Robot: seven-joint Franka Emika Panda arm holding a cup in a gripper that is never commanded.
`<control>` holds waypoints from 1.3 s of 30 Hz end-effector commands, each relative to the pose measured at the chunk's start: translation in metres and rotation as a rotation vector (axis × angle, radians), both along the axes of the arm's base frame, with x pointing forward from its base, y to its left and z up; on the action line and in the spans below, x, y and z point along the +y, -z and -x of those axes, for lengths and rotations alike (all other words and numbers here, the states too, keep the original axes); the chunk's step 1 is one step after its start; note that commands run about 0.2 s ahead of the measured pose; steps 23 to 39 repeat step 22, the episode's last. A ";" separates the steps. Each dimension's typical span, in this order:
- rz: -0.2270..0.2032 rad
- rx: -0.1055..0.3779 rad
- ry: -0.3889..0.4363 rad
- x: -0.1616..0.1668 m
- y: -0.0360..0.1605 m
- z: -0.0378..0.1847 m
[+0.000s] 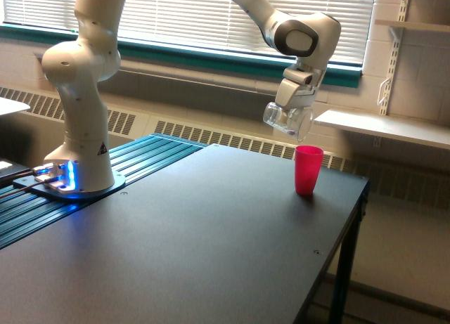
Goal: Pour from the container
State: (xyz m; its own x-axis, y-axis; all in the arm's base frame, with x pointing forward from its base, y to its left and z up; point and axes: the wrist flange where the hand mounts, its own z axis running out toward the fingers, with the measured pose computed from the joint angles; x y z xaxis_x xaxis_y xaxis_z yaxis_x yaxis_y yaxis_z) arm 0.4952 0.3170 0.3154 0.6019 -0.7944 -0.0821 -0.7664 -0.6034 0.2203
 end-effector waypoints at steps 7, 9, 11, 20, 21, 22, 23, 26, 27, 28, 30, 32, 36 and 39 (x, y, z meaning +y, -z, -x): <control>0.001 0.021 0.023 0.004 0.001 -0.002; 0.001 0.022 0.025 0.004 0.001 -0.003; 0.003 0.020 0.031 0.003 0.001 -0.005; 0.019 -0.034 0.046 -0.006 -0.004 -0.016; 0.020 -0.035 0.046 -0.006 -0.004 -0.017; 0.020 -0.035 0.046 -0.006 -0.004 -0.017; 0.020 -0.035 0.046 -0.006 -0.004 -0.017; 0.020 -0.035 0.046 -0.006 -0.004 -0.017; 0.020 -0.035 0.046 -0.006 -0.004 -0.017; 0.020 -0.035 0.046 -0.006 -0.004 -0.017; 0.020 -0.035 0.046 -0.006 -0.004 -0.017; 0.020 -0.035 0.046 -0.006 -0.004 -0.017; 0.020 -0.035 0.046 -0.006 -0.004 -0.017; 0.020 -0.035 0.046 -0.006 -0.004 -0.017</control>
